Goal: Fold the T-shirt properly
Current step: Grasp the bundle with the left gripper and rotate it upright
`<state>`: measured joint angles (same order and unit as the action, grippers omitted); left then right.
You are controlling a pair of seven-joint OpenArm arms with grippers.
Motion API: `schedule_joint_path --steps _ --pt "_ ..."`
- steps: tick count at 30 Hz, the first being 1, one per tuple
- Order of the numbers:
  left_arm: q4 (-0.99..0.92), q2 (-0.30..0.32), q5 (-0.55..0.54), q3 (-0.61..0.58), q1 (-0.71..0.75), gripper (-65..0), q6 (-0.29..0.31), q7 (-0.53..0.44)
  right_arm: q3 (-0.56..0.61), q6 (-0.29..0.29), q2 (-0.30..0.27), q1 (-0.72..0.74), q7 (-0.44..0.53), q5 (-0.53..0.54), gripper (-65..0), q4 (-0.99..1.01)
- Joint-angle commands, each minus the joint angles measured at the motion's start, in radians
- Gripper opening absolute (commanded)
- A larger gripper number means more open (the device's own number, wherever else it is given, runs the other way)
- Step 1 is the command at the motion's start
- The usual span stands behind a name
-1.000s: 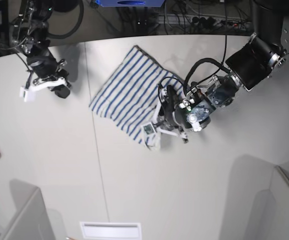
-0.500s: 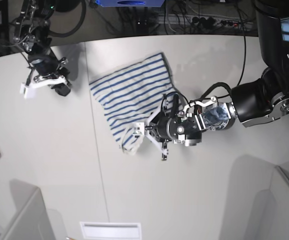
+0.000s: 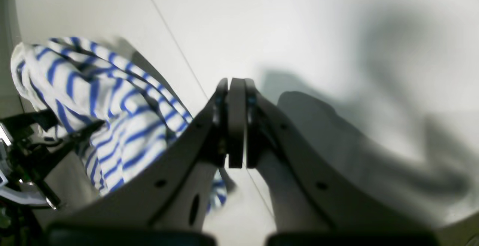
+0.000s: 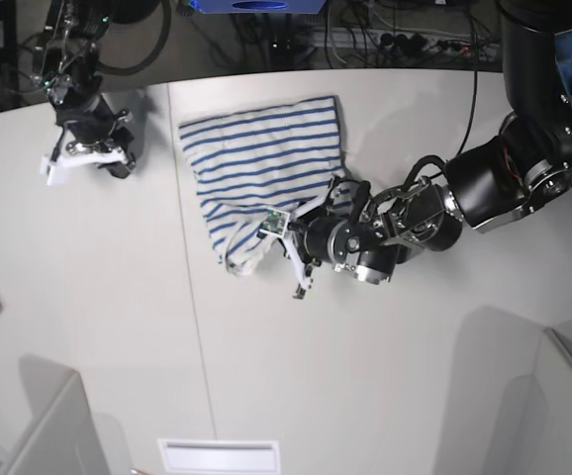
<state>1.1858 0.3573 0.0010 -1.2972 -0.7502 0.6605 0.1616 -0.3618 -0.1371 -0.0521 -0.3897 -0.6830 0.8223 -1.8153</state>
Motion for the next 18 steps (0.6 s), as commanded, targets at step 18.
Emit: schedule_joint_path --steps 18 --pt "-0.134 -0.088 -0.016 0.129 -0.027 -65.0 0.038 -0.018 0.166 0.011 0.019 -0.008 -0.051 -0.126 -65.0 -0.016"
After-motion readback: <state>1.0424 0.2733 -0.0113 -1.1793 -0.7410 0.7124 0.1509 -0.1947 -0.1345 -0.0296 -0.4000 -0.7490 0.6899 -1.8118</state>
